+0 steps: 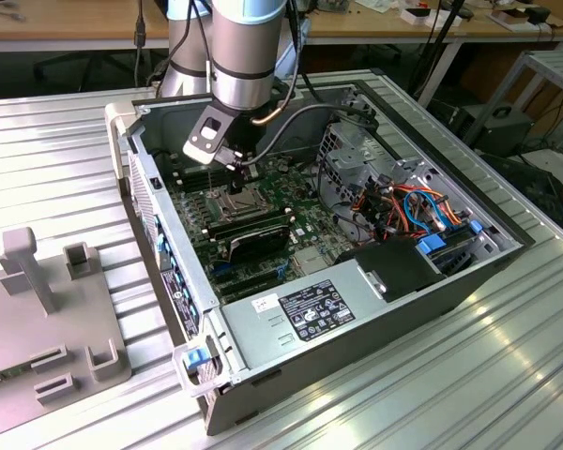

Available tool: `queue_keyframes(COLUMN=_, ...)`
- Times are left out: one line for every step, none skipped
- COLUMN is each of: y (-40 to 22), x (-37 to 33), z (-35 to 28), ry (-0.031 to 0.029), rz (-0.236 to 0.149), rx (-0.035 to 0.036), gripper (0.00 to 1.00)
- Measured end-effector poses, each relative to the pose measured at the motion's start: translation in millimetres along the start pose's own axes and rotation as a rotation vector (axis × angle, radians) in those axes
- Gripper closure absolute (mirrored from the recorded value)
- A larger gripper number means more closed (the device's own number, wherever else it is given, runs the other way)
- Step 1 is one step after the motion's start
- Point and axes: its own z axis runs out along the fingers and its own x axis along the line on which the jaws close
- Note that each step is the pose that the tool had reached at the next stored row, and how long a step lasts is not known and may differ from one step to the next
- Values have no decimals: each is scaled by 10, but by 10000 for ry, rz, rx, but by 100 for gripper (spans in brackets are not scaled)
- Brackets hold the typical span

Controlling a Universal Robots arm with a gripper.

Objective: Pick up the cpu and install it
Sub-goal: 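Close the cpu cover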

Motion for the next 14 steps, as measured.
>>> queue_keyframes(y=0, x=0, z=0, ry=0, rz=1, rx=-1, gripper=89)
queue_keyframes(y=0, x=0, z=0, ry=1, rz=1, rx=-1, gripper=89)
queue_keyframes(y=0, x=0, z=0, ry=1, rz=2, rx=-1, gripper=89)
queue_keyframes(y=0, x=0, z=0, ry=0, rz=-5, rx=-1, gripper=89)
queue_keyframes(y=0, x=0, z=1, ry=3, rz=-38, rx=-1, gripper=89)
queue_keyframes(y=0, x=1, z=1, ry=12, rz=-180, rx=-3, gripper=89)
queue_keyframes(y=0, x=0, z=1, ry=26, rz=-405, rx=-3, gripper=89)
queue_keyframes(y=0, x=0, z=1, ry=45, rz=-703, rx=-4, gripper=89)
queue_keyframes(y=0, x=0, z=2, ry=60, rz=-975, rx=-5, gripper=89)
queue_keyframes(y=0, x=0, z=2, ry=68, rz=-1137, rx=-5, gripper=89)
queue_keyframes(y=0, x=0, z=3, ry=80, rz=-1366, rx=-6, gripper=89)
queue_keyframes(y=0, x=0, z=5, ry=99, rz=-1725, rx=-7, gripper=89)
queue_keyframes(y=0, x=0, z=6, ry=113, rz=-2128, rx=-7, gripper=89)
queue_keyframes(y=0, x=0, z=6, ry=120, rz=-2397, rx=-8, gripper=89)
